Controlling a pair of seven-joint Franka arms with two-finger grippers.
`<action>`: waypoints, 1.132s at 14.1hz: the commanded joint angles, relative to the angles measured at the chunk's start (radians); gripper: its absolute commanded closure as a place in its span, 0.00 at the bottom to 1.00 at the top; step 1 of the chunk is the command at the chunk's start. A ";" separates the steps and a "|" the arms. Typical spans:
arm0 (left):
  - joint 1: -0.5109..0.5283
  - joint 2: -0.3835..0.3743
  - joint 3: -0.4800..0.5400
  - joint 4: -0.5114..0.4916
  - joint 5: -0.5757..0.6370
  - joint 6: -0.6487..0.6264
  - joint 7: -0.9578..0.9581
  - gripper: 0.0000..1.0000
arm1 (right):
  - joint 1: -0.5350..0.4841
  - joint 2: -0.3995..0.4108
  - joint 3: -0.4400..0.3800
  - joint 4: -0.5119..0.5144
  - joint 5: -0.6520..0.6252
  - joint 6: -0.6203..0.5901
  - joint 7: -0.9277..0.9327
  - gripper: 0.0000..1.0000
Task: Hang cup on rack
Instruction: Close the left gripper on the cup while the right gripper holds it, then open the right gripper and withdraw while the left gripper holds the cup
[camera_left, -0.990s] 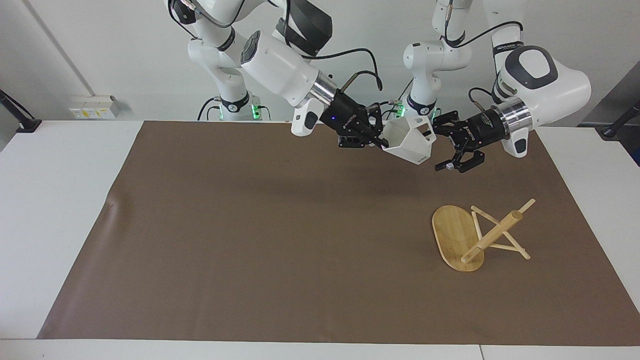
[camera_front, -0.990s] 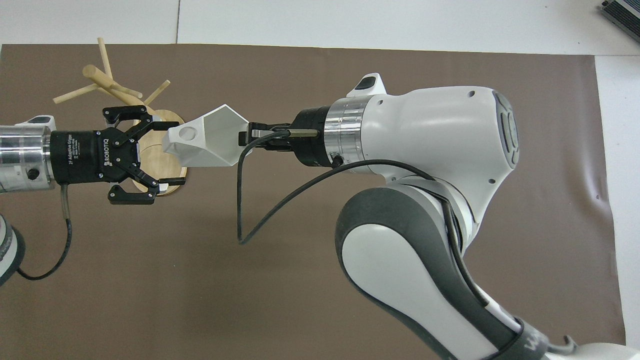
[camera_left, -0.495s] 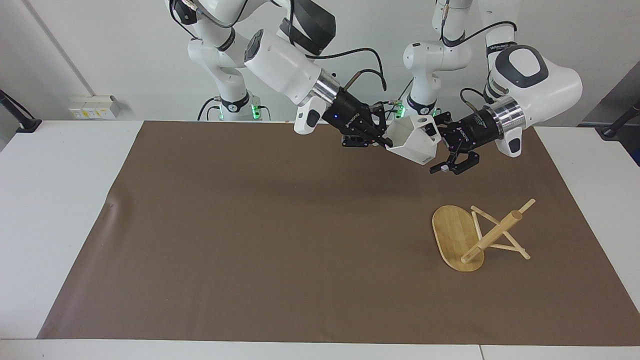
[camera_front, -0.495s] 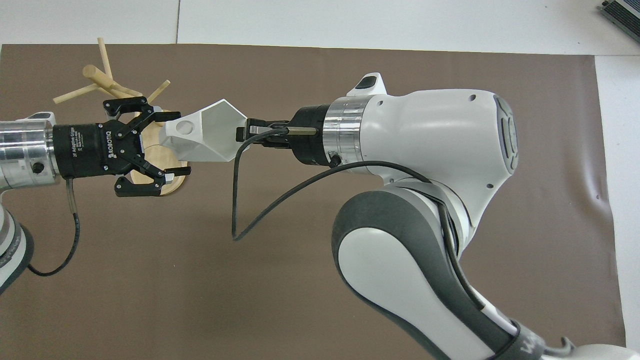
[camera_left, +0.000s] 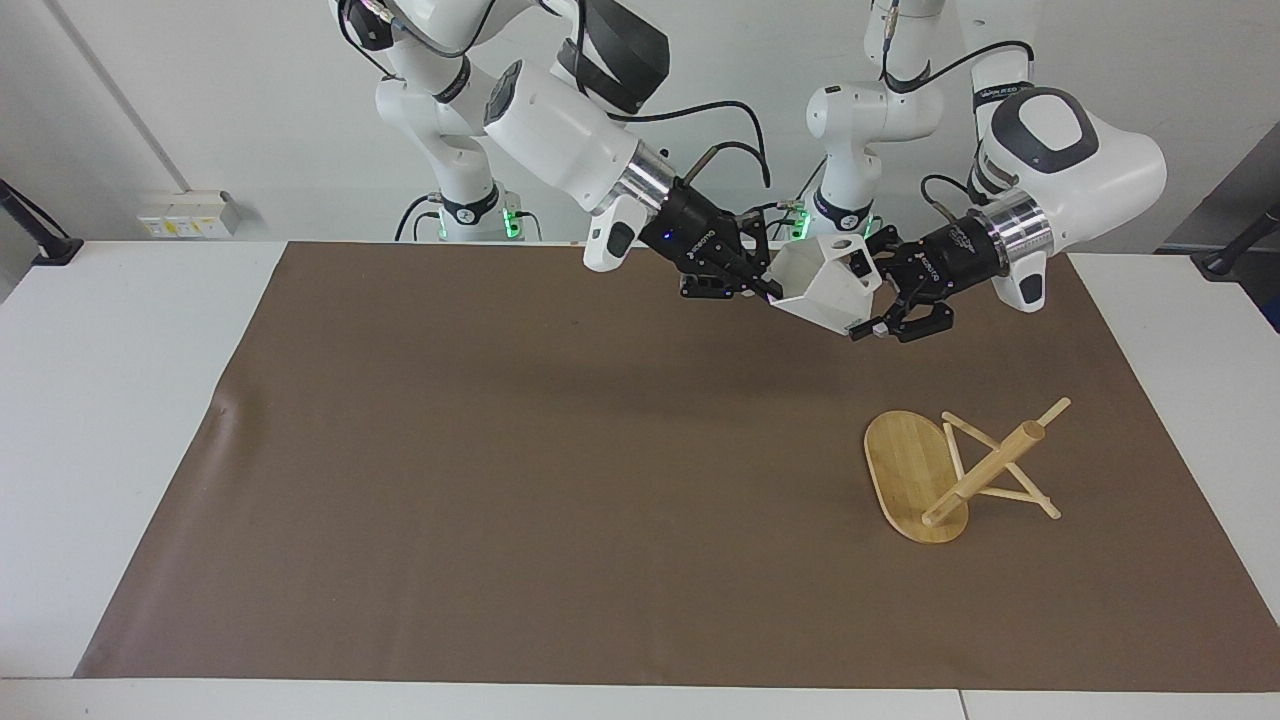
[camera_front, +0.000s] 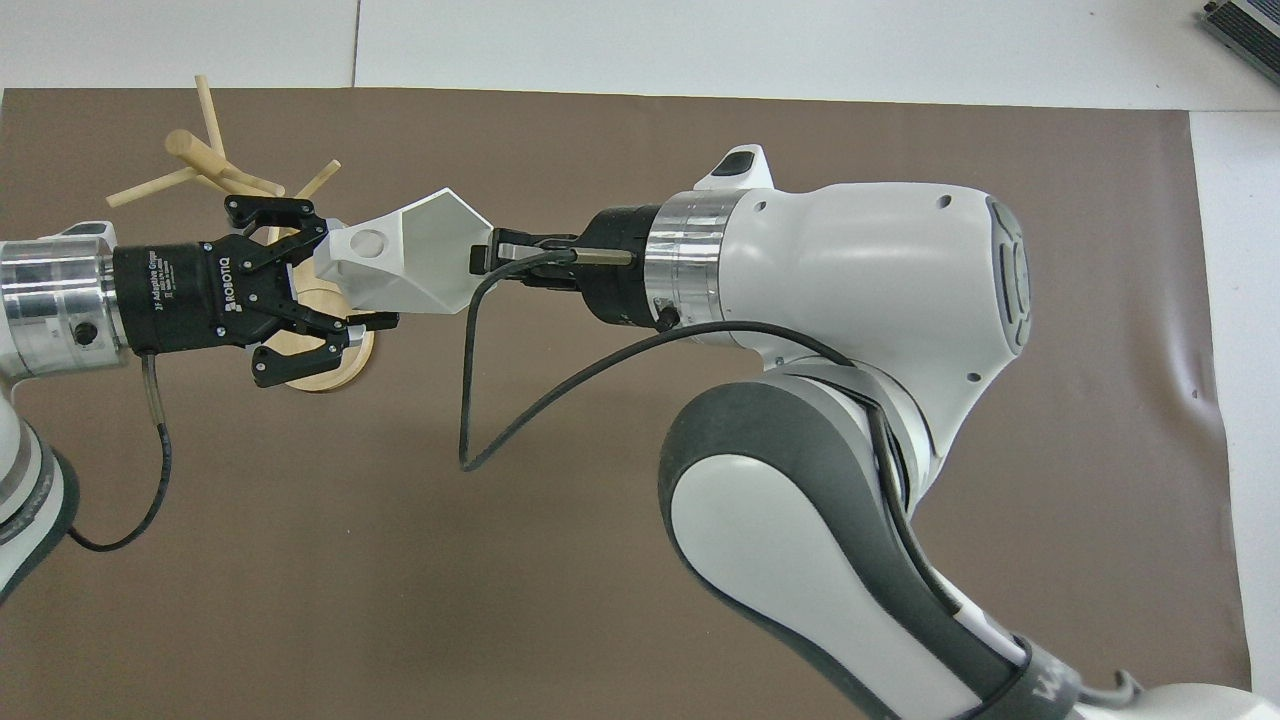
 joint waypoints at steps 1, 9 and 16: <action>-0.009 -0.012 -0.001 0.009 -0.008 0.011 0.009 1.00 | -0.007 0.000 0.023 -0.008 0.023 0.005 0.015 1.00; -0.004 -0.017 -0.001 0.006 -0.008 0.011 0.034 1.00 | -0.014 0.000 0.022 -0.009 0.010 -0.036 0.050 0.54; 0.008 -0.018 0.002 0.006 0.012 0.016 0.020 1.00 | -0.043 -0.009 -0.021 0.001 0.008 -0.162 0.052 0.00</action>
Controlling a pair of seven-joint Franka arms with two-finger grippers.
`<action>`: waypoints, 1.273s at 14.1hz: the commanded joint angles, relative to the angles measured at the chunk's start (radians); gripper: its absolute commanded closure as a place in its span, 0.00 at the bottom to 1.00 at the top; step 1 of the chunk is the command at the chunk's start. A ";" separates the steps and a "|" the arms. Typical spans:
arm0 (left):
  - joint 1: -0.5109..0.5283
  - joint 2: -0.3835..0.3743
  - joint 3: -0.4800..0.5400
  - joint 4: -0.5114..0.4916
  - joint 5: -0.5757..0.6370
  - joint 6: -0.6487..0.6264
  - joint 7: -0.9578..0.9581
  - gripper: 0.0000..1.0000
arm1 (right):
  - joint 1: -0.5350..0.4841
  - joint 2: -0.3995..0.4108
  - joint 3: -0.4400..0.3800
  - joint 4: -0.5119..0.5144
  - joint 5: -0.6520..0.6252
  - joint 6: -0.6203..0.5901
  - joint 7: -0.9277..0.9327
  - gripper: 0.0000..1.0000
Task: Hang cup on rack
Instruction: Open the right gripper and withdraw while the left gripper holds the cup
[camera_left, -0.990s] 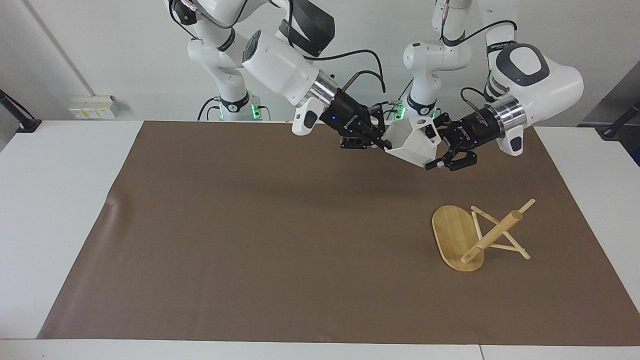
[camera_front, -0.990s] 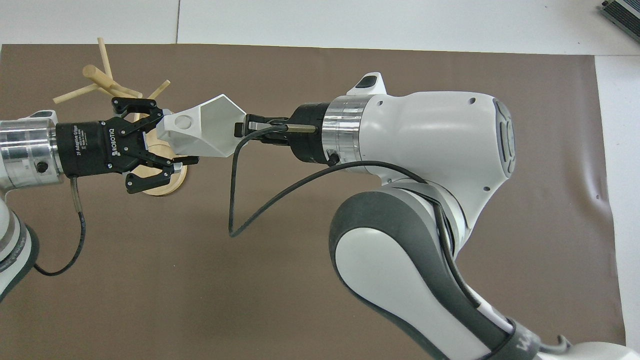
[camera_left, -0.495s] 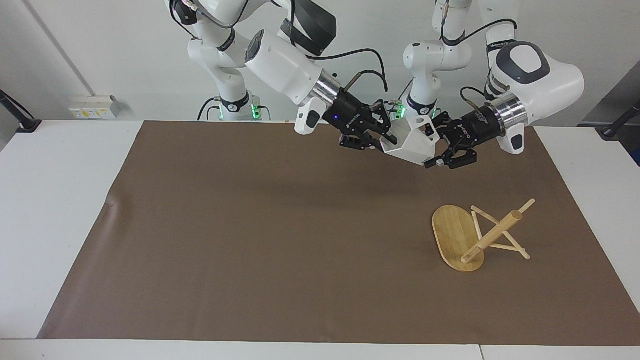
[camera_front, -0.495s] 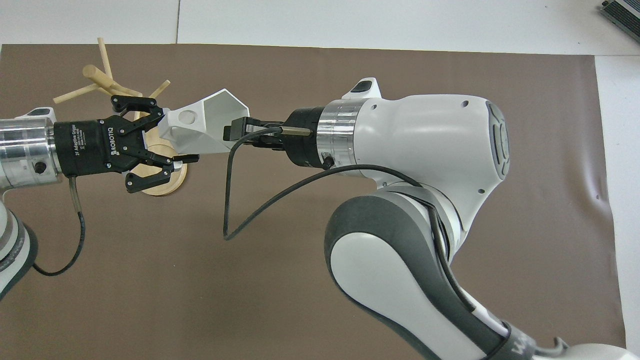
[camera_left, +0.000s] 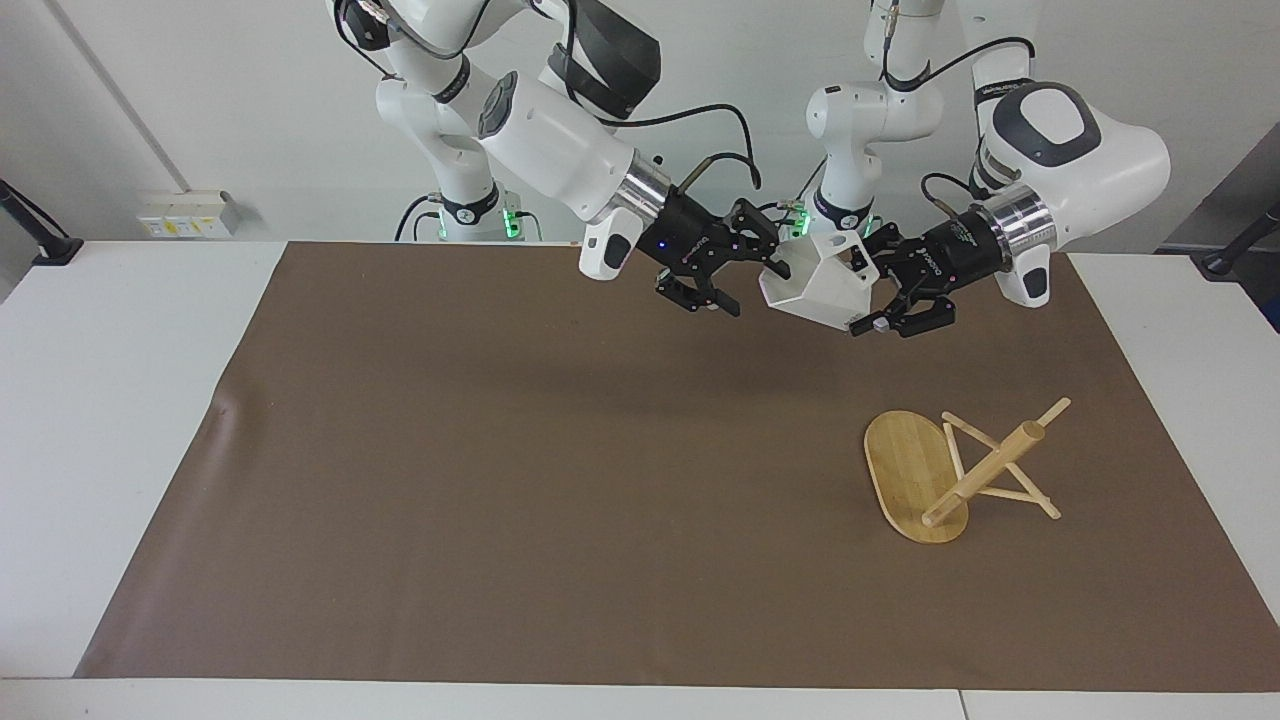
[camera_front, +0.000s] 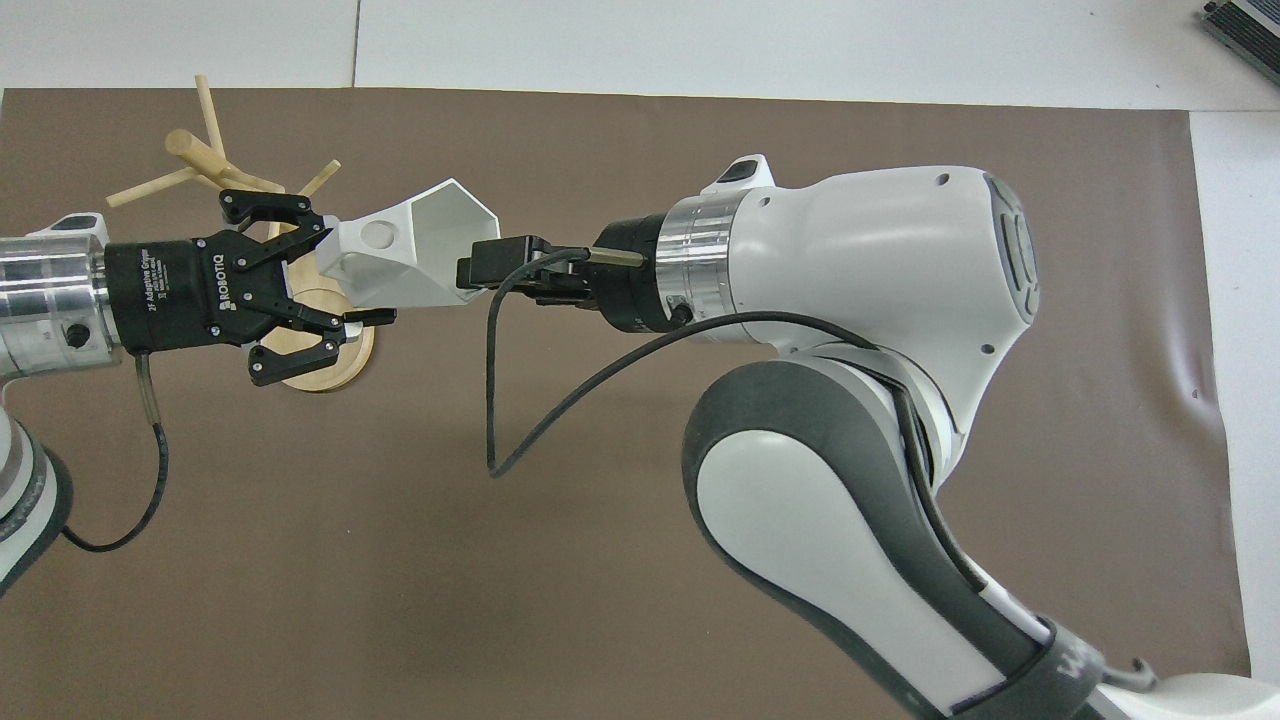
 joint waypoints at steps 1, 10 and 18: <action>0.007 -0.013 0.004 -0.004 0.009 0.017 -0.017 1.00 | -0.016 -0.012 -0.037 0.010 0.007 -0.085 0.015 0.00; 0.041 -0.027 0.008 -0.033 0.066 0.064 -0.164 1.00 | -0.016 -0.100 -0.358 0.215 -0.463 -0.649 0.041 0.00; -0.039 -0.062 -0.002 -0.169 0.067 0.400 -0.459 1.00 | -0.010 -0.135 -0.683 0.200 -0.700 -0.794 -0.278 0.00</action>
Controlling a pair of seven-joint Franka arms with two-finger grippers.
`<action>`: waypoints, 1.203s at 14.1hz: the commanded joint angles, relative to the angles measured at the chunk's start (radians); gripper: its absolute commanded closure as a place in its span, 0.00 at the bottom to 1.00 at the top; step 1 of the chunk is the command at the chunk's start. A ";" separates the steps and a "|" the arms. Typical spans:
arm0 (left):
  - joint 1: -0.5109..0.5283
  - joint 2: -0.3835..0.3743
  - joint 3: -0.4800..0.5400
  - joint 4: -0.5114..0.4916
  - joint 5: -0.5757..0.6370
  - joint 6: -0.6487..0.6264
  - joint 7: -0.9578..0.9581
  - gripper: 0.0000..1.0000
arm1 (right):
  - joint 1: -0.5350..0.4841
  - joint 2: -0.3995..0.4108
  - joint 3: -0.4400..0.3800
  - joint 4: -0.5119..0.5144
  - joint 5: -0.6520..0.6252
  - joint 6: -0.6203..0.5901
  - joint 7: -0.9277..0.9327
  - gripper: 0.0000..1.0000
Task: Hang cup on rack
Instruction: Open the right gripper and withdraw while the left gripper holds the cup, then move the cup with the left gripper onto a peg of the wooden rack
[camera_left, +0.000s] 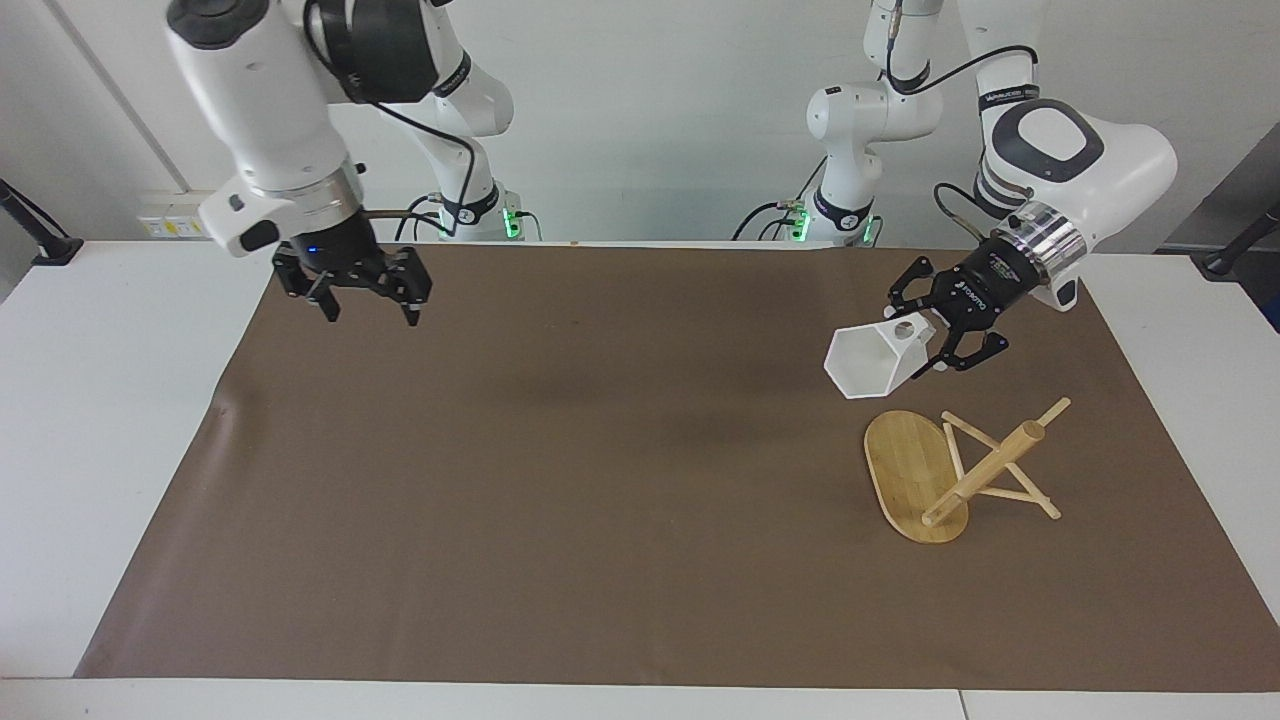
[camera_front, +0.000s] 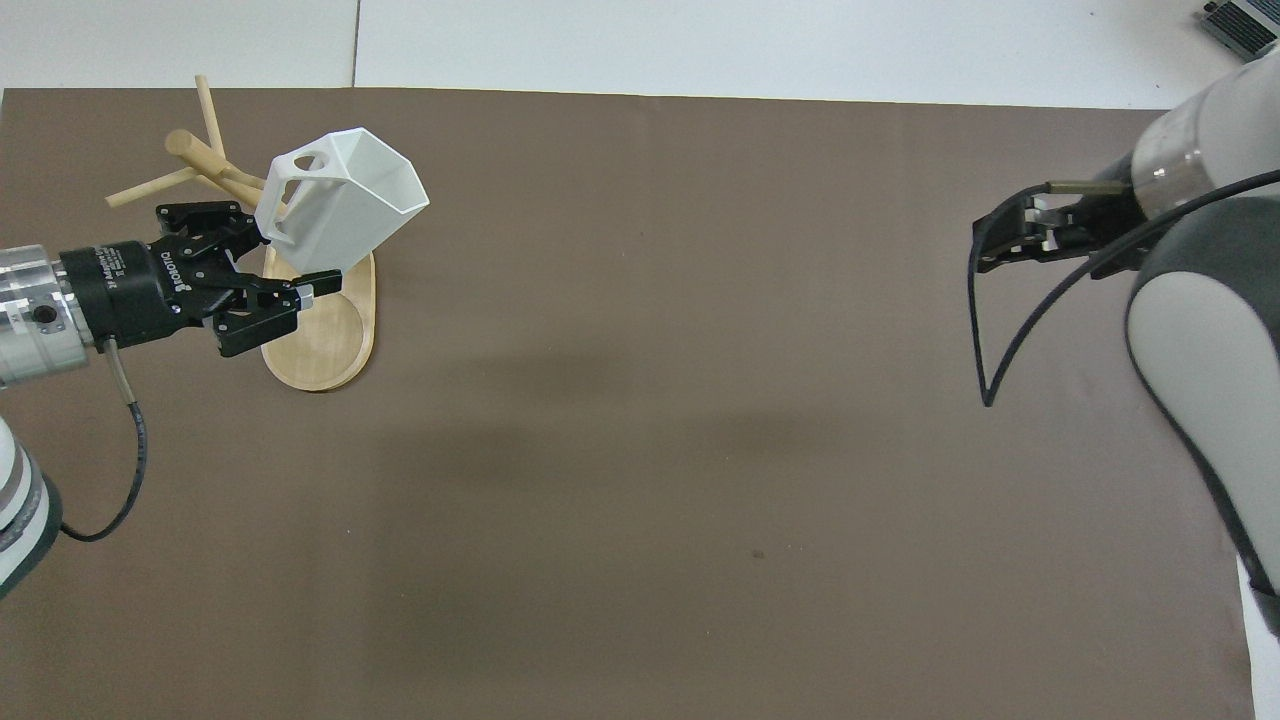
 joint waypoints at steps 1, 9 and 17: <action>-0.078 -0.046 0.004 -0.083 0.010 0.163 -0.095 1.00 | 0.002 -0.030 -0.089 -0.037 -0.002 -0.010 -0.106 0.00; -0.122 -0.039 0.004 -0.168 0.010 0.359 -0.190 1.00 | 0.002 -0.121 -0.135 -0.238 0.001 0.096 -0.105 0.00; -0.102 -0.013 0.004 -0.169 0.010 0.376 -0.178 1.00 | 0.007 -0.119 -0.151 -0.136 0.008 0.044 -0.092 0.00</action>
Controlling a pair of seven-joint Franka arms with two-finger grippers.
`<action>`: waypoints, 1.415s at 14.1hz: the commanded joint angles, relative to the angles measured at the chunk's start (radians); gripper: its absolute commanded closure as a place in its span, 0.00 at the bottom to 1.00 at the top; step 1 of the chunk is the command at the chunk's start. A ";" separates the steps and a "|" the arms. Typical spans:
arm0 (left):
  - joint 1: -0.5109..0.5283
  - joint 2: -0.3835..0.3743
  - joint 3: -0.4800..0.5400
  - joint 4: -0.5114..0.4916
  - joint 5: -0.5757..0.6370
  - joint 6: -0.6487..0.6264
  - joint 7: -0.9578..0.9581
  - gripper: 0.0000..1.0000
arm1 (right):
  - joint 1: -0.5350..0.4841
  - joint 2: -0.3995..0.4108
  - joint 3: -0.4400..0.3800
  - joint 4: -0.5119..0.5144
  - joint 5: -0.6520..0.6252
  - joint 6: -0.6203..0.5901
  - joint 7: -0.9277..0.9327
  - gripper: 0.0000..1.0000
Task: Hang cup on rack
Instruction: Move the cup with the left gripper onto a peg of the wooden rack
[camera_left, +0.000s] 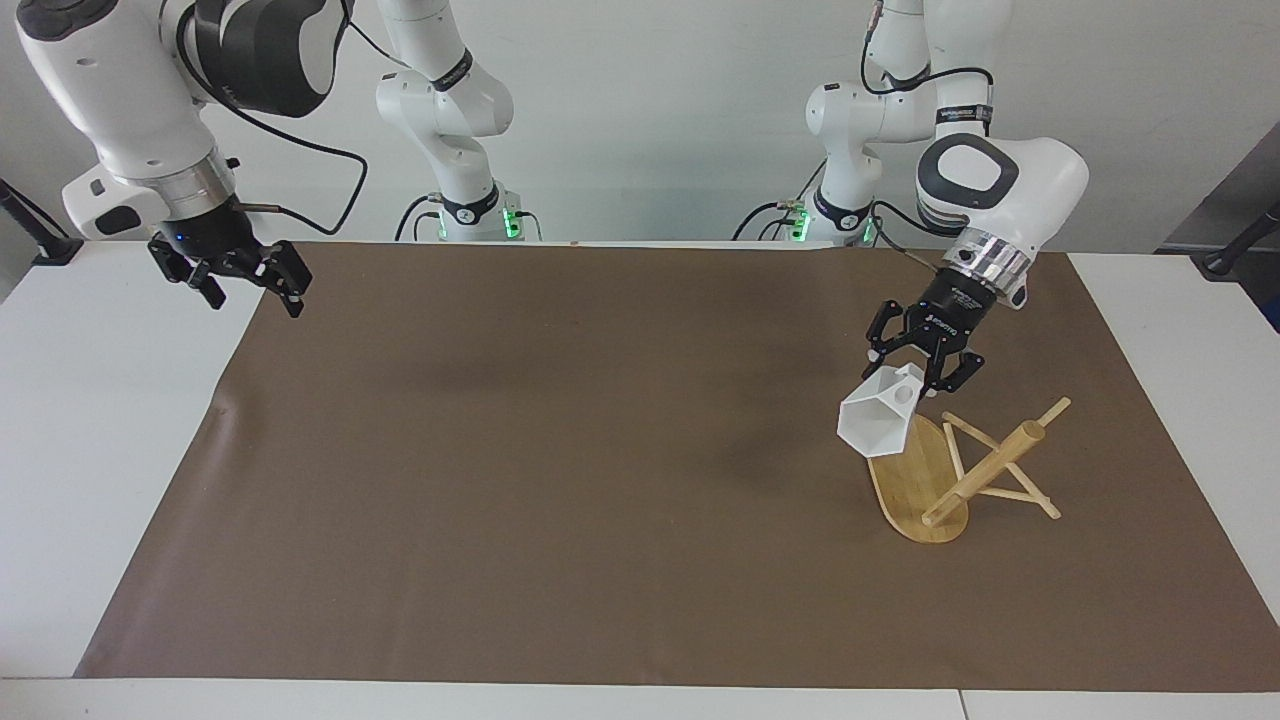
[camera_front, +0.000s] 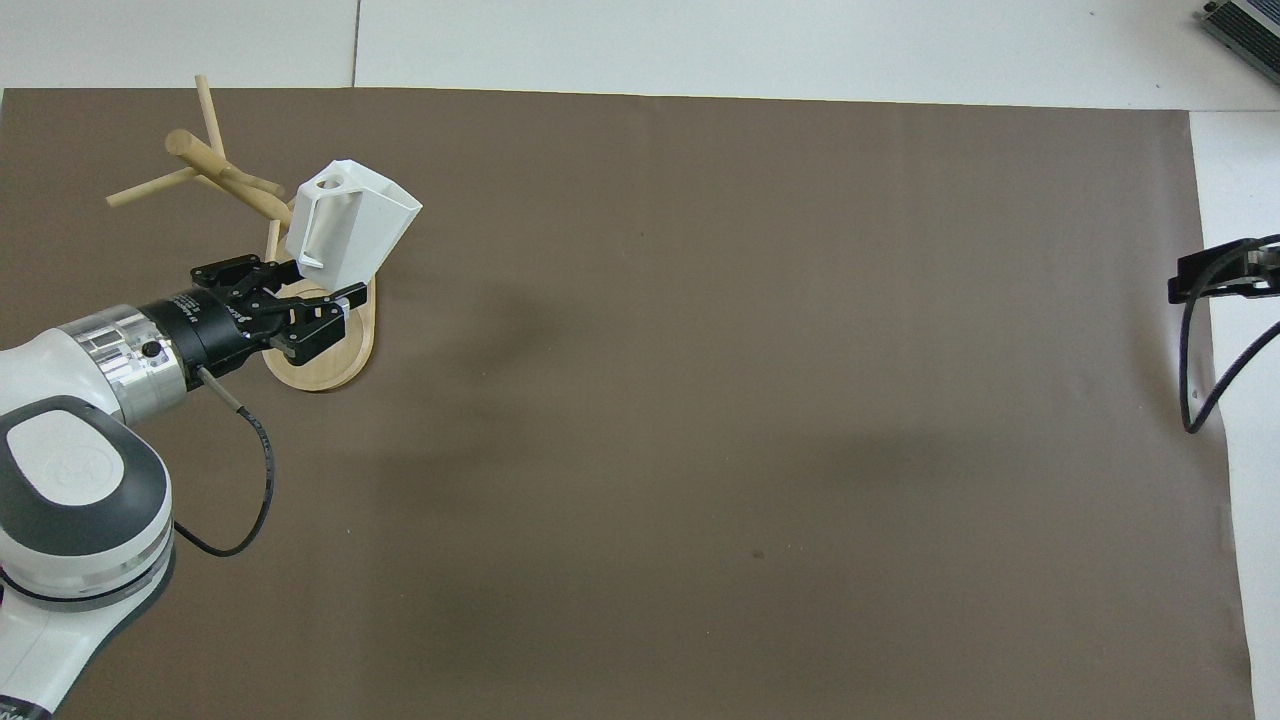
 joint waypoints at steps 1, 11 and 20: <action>0.000 -0.007 0.001 -0.017 0.010 0.033 -0.016 1.00 | 0.007 -0.006 0.001 0.035 0.012 -0.047 0.011 0.00; 0.014 0.030 0.001 -0.011 0.008 0.111 -0.002 1.00 | 0.016 -0.027 0.010 0.035 0.015 -0.059 0.008 0.00; 0.012 0.073 0.001 0.018 0.008 0.162 -0.002 1.00 | 0.013 -0.055 0.009 0.012 0.015 -0.084 0.017 0.00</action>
